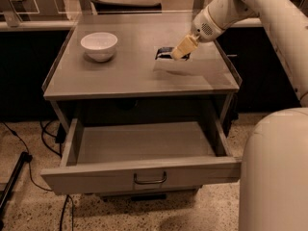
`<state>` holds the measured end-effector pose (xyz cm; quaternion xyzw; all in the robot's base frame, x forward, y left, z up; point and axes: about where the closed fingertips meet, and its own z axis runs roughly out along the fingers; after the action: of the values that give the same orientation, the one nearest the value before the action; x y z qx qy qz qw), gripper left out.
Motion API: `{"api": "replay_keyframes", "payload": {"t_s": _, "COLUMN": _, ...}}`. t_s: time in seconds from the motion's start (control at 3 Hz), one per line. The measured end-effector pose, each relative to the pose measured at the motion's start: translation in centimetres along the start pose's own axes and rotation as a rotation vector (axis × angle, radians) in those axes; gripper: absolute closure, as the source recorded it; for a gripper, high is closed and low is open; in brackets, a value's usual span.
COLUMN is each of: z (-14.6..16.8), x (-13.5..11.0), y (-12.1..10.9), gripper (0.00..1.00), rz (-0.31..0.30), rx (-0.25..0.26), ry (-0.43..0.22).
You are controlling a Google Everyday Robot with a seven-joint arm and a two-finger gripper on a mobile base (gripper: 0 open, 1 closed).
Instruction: Place rxbar blueberry into top drawer
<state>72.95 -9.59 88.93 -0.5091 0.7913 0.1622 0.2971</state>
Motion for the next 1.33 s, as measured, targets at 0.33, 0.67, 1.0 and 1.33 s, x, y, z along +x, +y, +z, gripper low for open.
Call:
{"api": "replay_keyframes", "payload": {"t_s": 0.33, "z": -2.3, "x": 0.4, "y": 2.8, "gripper": 1.00, "rz": -0.022, "rx": -0.014, "ry": -0.044}}
{"api": "replay_keyframes", "payload": {"t_s": 0.67, "z": -5.0, "x": 2.1, "y": 7.1, "gripper": 1.00, "rz": -0.029, "rx": -0.039, "ry": -0.060}}
{"api": "replay_keyframes", "payload": {"t_s": 1.0, "z": -4.4, "x": 2.7, "y": 7.4, "gripper": 1.00, "rz": -0.022, "rx": -0.051, "ry": -0.046}}
{"api": "replay_keyframes", "payload": {"t_s": 1.33, "z": -4.0, "x": 2.9, "y": 7.2, "gripper": 1.00, "rz": -0.033, "rx": -0.047, "ry": -0.036}}
